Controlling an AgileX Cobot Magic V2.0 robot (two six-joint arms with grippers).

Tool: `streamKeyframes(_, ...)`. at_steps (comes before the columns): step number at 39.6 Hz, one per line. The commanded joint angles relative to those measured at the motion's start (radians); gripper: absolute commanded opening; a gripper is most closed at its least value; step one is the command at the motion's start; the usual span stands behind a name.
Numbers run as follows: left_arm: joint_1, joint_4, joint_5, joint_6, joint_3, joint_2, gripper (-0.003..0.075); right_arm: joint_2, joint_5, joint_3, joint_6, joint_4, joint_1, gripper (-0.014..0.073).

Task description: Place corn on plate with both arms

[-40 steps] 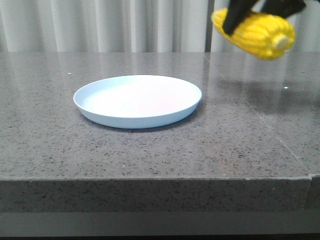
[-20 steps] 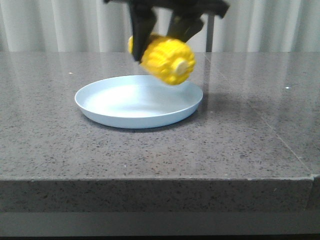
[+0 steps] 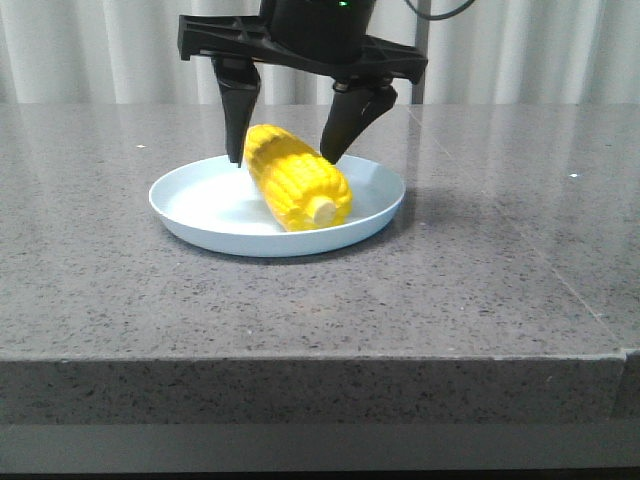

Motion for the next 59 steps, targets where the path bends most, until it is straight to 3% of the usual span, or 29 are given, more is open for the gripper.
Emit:
streamKeyframes(1,-0.007,-0.001,-0.091,0.000,-0.025,0.012,-0.0020,-0.054,-0.036,-0.036,0.003,0.000,-0.001,0.0634)
streamKeyframes(12,-0.007,-0.001,-0.091,0.000,-0.025,0.012,-0.0020,-0.135,0.002,-0.122,0.003,-0.010,-0.002,0.0630)
streamKeyframes(15,-0.007,-0.001,-0.091,0.000,-0.025,0.012,-0.0020,-0.156,0.036,-0.159,0.003,-0.017,-0.005,0.0593)
streamKeyframes(25,-0.007,-0.001,-0.091,0.000,-0.025,0.012,-0.0020,-0.175,0.070,-0.191,0.003,-0.027,-0.005,0.0125)
streamKeyframes(33,-0.007,-0.001,-0.091,0.000,-0.025,0.012,-0.0020,-0.192,0.082,-0.191,0.026,-0.042,-0.028,-0.0064)
streamKeyframes(44,-0.007,-0.001,-0.091,0.000,-0.025,0.012,-0.0020,-0.329,0.171,-0.117,0.043,-0.134,-0.167,-0.0066)
streamKeyframes(53,-0.007,-0.001,-0.091,0.000,-0.025,0.012,-0.0020,-0.567,0.134,0.162,0.074,-0.252,-0.292,-0.0066)
streamKeyframes(59,-0.007,-0.001,-0.091,0.000,-0.025,0.012,-0.0020,-0.741,0.077,0.366,0.084,-0.261,-0.363,-0.0069)
